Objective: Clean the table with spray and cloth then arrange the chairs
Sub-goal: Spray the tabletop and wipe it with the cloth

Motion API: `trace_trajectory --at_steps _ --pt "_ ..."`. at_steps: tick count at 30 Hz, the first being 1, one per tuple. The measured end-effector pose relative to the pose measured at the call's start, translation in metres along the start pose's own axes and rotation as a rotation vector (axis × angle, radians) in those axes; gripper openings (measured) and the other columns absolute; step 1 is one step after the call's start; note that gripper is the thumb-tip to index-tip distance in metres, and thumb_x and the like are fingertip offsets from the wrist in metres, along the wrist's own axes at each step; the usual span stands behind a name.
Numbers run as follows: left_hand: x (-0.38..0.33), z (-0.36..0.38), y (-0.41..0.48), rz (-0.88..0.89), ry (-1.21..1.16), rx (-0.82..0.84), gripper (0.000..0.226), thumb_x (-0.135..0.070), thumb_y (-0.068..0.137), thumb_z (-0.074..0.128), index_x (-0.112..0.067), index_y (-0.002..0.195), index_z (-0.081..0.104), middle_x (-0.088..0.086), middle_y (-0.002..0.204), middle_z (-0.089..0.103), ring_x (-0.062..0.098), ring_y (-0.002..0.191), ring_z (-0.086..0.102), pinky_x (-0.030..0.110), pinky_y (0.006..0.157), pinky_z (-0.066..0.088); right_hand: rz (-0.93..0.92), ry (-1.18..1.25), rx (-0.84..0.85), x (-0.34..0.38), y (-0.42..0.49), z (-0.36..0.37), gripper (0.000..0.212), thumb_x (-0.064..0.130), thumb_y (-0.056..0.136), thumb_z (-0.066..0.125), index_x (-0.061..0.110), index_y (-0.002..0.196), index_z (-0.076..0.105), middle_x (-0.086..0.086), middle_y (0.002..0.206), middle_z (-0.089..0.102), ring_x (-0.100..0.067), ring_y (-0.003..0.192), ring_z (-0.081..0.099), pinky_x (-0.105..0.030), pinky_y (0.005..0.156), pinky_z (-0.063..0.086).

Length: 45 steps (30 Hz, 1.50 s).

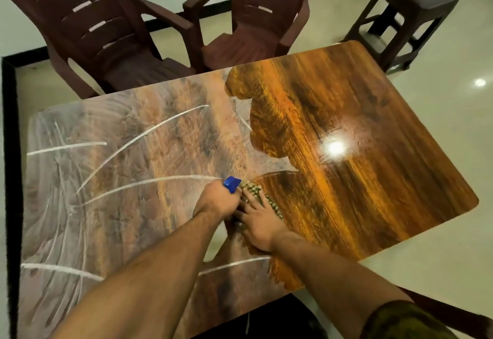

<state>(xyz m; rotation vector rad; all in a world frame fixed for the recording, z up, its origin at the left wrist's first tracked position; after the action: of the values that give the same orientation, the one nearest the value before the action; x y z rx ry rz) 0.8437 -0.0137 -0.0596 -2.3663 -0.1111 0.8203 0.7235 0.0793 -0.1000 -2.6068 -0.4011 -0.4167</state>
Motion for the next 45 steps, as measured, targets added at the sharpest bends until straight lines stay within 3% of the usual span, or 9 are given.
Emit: trace_trajectory --at_steps 2,6,8,16,23,30,36,42,45 --pt "-0.006 -0.004 0.006 -0.016 -0.025 0.007 0.021 -0.035 0.081 0.06 -0.014 0.079 0.063 0.011 0.077 0.069 0.027 0.072 0.068 0.039 0.07 0.06 -0.085 -0.055 0.0 -0.032 0.004 -0.012 0.059 0.041 0.103 0.037 0.037 0.157 0.013 0.009 0.164 -0.006 -0.019 0.151 -0.019 -0.048 0.118 -0.02" --pt "-0.011 -0.011 0.025 -0.08 -0.136 0.029 0.023 -0.031 0.091 0.067 -0.008 0.09 0.065 0.011 0.072 0.07 0.026 0.059 0.069 0.033 0.058 0.057 0.591 0.117 -0.182 -0.109 0.032 -0.053 0.064 0.044 0.104 0.032 0.035 0.159 0.0 0.0 0.167 -0.011 -0.029 0.152 -0.015 -0.058 0.121 -0.008" --pt "-0.016 -0.013 0.036 -0.127 -0.2 0.032 0.022 -0.03 0.091 0.069 -0.008 0.092 0.065 0.012 0.076 0.072 0.023 0.057 0.067 0.029 0.057 0.051 0.705 0.194 -0.19 -0.107 0.055 -0.06 0.065 0.046 0.104 0.031 0.032 0.159 -0.001 -0.001 0.167 -0.012 -0.031 0.152 -0.016 -0.061 0.12 -0.006" --pt "-0.047 -0.028 0.086 -0.22 -0.16 -0.106 0.031 -0.037 0.091 0.065 -0.016 0.069 0.057 0.006 0.066 0.063 0.02 0.061 0.061 0.028 0.056 0.044 -0.186 -0.136 0.063 -0.078 0.073 -0.059 0.061 0.05 0.099 0.023 0.035 0.157 0.011 0.009 0.159 -0.008 -0.021 0.15 -0.018 -0.051 0.118 -0.019" --pt "-0.064 -0.051 0.114 -0.189 -0.146 -0.14 0.04 -0.053 0.085 0.057 -0.014 0.077 0.063 0.004 0.061 0.068 0.019 0.06 0.067 0.03 0.063 0.055 0.456 0.06 -0.184 -0.124 0.138 -0.098 0.062 0.052 0.103 0.026 0.037 0.158 0.001 0.005 0.165 -0.012 -0.027 0.152 -0.016 -0.058 0.121 -0.008" --pt "-0.079 -0.085 0.15 -0.178 -0.187 -0.186 0.026 -0.031 0.091 0.065 -0.018 0.072 0.053 0.0 0.058 0.057 0.012 0.051 0.054 0.024 0.049 0.036 -0.418 -0.169 0.043 -0.097 0.167 -0.105 0.059 0.052 0.101 0.031 0.033 0.156 0.026 0.001 0.165 0.016 -0.027 0.153 -0.007 -0.056 0.121 -0.01" --pt "-0.082 -0.115 0.17 -0.173 -0.217 -0.217 0.028 -0.015 0.089 0.062 -0.013 0.065 0.049 -0.003 0.038 0.051 0.003 0.031 0.049 0.015 0.039 0.036 0.412 0.032 -0.155 -0.128 0.248 -0.149 0.065 0.049 0.104 0.026 0.033 0.158 -0.005 -0.001 0.166 -0.017 -0.032 0.151 -0.017 -0.062 0.119 -0.008" --pt "-0.094 -0.124 0.191 -0.169 -0.236 -0.265 0.022 -0.021 0.088 0.067 -0.016 0.072 0.052 -0.001 0.062 0.054 0.019 0.06 0.055 0.022 0.048 0.04 -0.373 -0.177 0.028 -0.083 0.215 -0.127 0.065 0.046 0.098 0.024 0.025 0.159 0.017 -0.002 0.167 0.011 -0.028 0.153 -0.01 -0.057 0.12 -0.011" --pt "-0.102 -0.126 0.197 -0.176 -0.235 -0.224 0.02 -0.026 0.091 0.065 -0.012 0.078 0.059 0.002 0.061 0.063 0.017 0.05 0.06 0.016 0.042 0.041 -0.273 -0.168 -0.037 -0.126 0.238 -0.144 0.06 0.05 0.101 0.029 0.036 0.157 0.013 0.002 0.167 0.007 -0.024 0.153 -0.011 -0.057 0.122 -0.008"
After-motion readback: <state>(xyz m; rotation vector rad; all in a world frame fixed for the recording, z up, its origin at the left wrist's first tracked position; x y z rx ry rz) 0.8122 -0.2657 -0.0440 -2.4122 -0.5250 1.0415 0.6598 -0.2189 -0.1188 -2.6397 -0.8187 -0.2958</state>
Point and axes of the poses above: each hand's wrist, its own y-axis towards the middle knuckle, its own z-axis out of the palm, x = y × z, the point moved 2 cm from there along y, towards the middle knuckle
